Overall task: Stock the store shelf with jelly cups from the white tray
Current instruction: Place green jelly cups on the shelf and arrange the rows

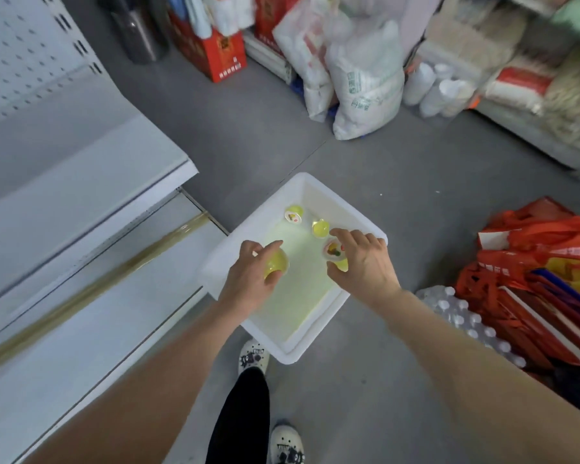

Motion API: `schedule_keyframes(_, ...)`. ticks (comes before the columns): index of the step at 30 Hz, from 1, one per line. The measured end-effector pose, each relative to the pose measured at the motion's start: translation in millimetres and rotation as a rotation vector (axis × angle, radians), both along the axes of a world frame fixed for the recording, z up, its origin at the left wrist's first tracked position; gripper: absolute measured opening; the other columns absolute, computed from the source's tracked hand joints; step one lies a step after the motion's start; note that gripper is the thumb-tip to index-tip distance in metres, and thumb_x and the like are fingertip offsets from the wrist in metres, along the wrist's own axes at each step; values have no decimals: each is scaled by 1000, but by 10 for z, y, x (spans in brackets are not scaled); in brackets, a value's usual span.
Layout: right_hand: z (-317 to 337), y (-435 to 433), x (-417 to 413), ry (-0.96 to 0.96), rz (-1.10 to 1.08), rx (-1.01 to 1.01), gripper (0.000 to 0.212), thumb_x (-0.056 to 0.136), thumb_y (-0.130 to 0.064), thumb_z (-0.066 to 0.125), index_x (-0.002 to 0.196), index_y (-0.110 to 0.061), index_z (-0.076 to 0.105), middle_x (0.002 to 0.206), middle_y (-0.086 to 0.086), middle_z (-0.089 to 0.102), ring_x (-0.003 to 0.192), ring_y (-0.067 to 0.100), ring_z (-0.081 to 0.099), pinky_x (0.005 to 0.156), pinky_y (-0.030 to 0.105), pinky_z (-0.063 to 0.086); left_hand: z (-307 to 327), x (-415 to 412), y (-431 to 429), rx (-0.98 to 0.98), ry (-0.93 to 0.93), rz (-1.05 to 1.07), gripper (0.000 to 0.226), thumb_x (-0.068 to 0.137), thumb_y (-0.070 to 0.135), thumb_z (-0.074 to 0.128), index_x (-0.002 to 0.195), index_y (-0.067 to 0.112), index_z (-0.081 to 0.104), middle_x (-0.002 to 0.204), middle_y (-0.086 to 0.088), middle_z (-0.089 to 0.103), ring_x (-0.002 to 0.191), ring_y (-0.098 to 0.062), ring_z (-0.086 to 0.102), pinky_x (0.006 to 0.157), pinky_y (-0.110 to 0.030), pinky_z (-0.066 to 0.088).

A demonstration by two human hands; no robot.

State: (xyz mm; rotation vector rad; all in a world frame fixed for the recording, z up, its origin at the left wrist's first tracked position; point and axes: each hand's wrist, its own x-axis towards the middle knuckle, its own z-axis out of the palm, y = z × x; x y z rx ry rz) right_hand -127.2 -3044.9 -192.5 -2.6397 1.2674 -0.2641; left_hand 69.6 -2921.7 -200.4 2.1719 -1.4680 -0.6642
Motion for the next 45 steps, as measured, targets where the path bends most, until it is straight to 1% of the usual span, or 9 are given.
schedule_keyframes(5, 820, 460, 65, -65, 157, -130, 55, 74, -38, 60, 124, -14, 60, 92, 5, 64, 76, 34, 60, 75, 39, 42, 807, -74, 742, -80, 15, 124, 49, 86, 21, 70, 128, 31, 47, 125, -4, 41, 100, -30, 59, 86, -37, 49)
schedule_keyframes(10, 1448, 901, 320, -121, 341, -207, 51, 79, -45, 55, 119, -14, 61, 97, 4, 63, 79, 31, 62, 79, 39, 43, 1346, -5, 1545, -219, 42, 215, 39, 81, 22, 71, 103, 36, 42, 116, 5, 50, 102, -17, 54, 78, -28, 43)
schedule_keyframes(17, 2060, 1581, 926, -257, 548, -302, 42, 77, -41, 59, 110, -15, 64, 93, 2, 63, 80, 28, 62, 75, 38, 41, 1903, 188, 2593, -267, -108, 381, 39, 74, 31, 79, 90, 25, 44, 95, 8, 58, 85, -16, 50, 66, -29, 36)
schedule_keyframes(20, 2265, 2019, 1286, -288, 642, -335, 45, 74, -40, 65, 111, -14, 64, 96, 3, 64, 82, 29, 63, 75, 38, 40, 2062, 320, 3122, -313, -143, 489, 40, 73, 31, 80, 88, 26, 43, 92, 11, 57, 84, -13, 50, 62, -22, 31)
schedule_keyframes(27, 2547, 3265, 2095, -322, 860, -358, 50, 74, -47, 65, 113, -16, 64, 100, 3, 63, 87, 28, 61, 83, 41, 41, 2352, 649, 4499, -398, -158, 715, 43, 71, 32, 82, 89, 29, 43, 93, 11, 59, 84, -11, 56, 66, -30, 40)
schedule_keyframes(33, 2750, 4604, 2720, -321, 988, -323, 55, 78, -53, 58, 122, -20, 60, 106, 2, 63, 97, 28, 60, 91, 43, 37, 2614, 1000, 5921, -432, -219, 885, 42, 72, 34, 82, 93, 27, 46, 95, 11, 60, 83, -9, 56, 63, -22, 39)
schedule_keyframes(37, 2902, 5487, 3130, -350, 1076, -282, 50, 78, -56, 57, 115, -23, 55, 105, -1, 64, 98, 25, 59, 90, 40, 33, 2747, 1273, 6809, -458, -242, 971, 41, 74, 37, 81, 94, 28, 46, 96, 12, 59, 83, -9, 57, 67, -31, 43)
schedule_keyframes(41, 3076, 6273, 3505, -411, 1128, -237, 43, 81, -52, 65, 105, -19, 51, 97, -1, 65, 90, 26, 58, 87, 40, 33, 2895, 1551, 7539, -452, -298, 1035, 39, 75, 39, 80, 95, 27, 49, 94, 13, 57, 84, -10, 55, 61, -23, 35)
schedule_keyframes(45, 3243, 6884, 3885, -469, 1154, -189, 41, 81, -51, 69, 100, -20, 49, 97, -2, 65, 89, 25, 58, 86, 39, 33, 3050, 1820, 8149, -462, -331, 1051, 38, 76, 40, 78, 95, 29, 47, 96, 12, 57, 82, -10, 54, 61, -29, 38)
